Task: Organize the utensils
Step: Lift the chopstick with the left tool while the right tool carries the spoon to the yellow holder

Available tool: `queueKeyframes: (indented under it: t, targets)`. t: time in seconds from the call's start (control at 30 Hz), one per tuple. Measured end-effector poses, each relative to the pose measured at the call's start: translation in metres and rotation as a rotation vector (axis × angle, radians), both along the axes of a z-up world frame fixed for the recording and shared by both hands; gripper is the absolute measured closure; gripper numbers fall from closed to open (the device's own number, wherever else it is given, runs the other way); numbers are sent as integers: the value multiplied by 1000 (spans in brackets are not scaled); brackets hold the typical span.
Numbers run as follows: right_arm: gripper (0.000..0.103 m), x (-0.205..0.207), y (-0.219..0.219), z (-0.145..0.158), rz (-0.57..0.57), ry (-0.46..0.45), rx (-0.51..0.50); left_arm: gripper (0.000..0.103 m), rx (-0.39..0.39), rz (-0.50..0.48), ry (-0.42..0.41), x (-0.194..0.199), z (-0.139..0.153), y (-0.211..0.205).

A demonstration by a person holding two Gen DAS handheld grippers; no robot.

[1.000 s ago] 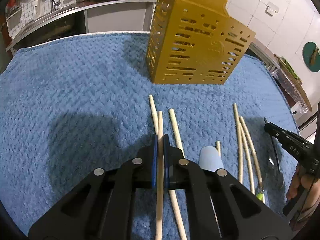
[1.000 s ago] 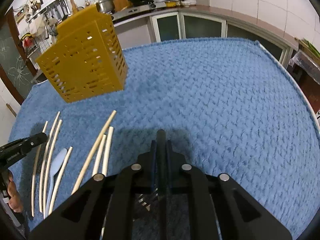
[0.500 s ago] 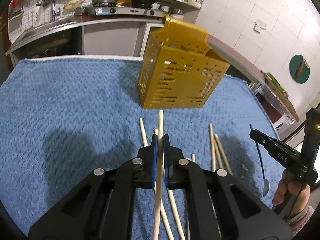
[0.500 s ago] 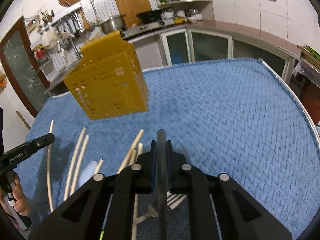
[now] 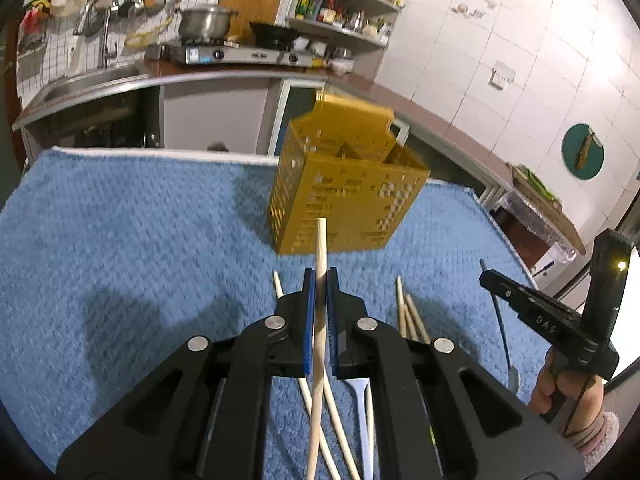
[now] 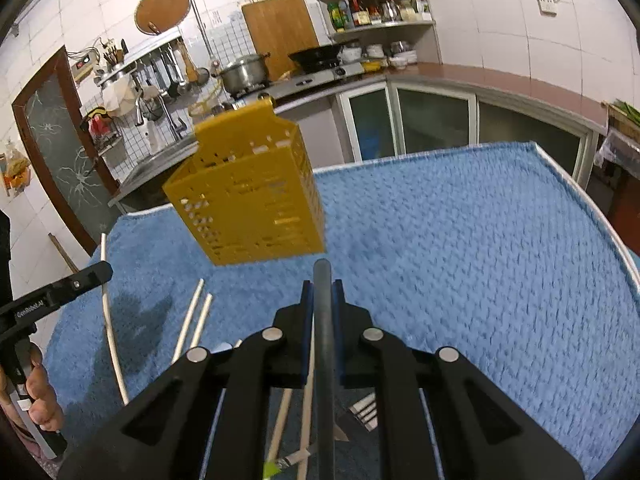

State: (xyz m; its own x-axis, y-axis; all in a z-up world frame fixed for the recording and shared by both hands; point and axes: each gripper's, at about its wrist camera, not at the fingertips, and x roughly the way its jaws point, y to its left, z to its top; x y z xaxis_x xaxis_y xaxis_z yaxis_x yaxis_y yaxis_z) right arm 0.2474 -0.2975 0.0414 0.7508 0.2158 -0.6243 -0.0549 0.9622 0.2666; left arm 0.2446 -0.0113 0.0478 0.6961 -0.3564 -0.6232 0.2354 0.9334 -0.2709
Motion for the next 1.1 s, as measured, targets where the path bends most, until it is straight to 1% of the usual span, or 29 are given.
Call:
queueKeyframes:
  t: [0.1, 0.17, 0.23, 0.4, 0.5, 0.6, 0.7, 0.83, 0.9, 1.03, 1.1]
  targets:
    - [94, 0, 4, 14, -2, -59, -4, 99, -10, 3, -46, -3, 17, 3]
    - [94, 2, 5, 26, 8, -110, 12, 99, -8, 5, -87, -5, 31, 4]
    - [94, 5, 7, 35, 17, -142, 23, 99, -12, 3, -117, -6, 43, 5]
    - [94, 13, 12, 51, 42, -173, 80, 99, -12, -7, -197, -5, 78, 4]
    - [93, 19, 18, 57, 59, -177, 88, 99, -11, -11, -230, -1, 93, 2]
    - [93, 30, 23, 66, 41, -199, 75, 99, -18, -7, -255, 4, 106, -1]
    - [93, 47, 24, 81, 21, -257, 83, 99, -17, 3, -300, 18, 122, -7]
    - [94, 71, 26, 104, 6, -376, 77, 99, -9, 27, -356, 38, 136, -16]
    - [94, 82, 26, 112, -5, -423, 94, 99, -10, 43, -393, 52, 139, -19]
    - [94, 110, 24, 120, -38, -513, 147, 99, -8, 66, -432, 80, 143, -27]
    - [94, 122, 24, 120, -50, -540, 167, 99, -17, 70, -441, 96, 144, -31]
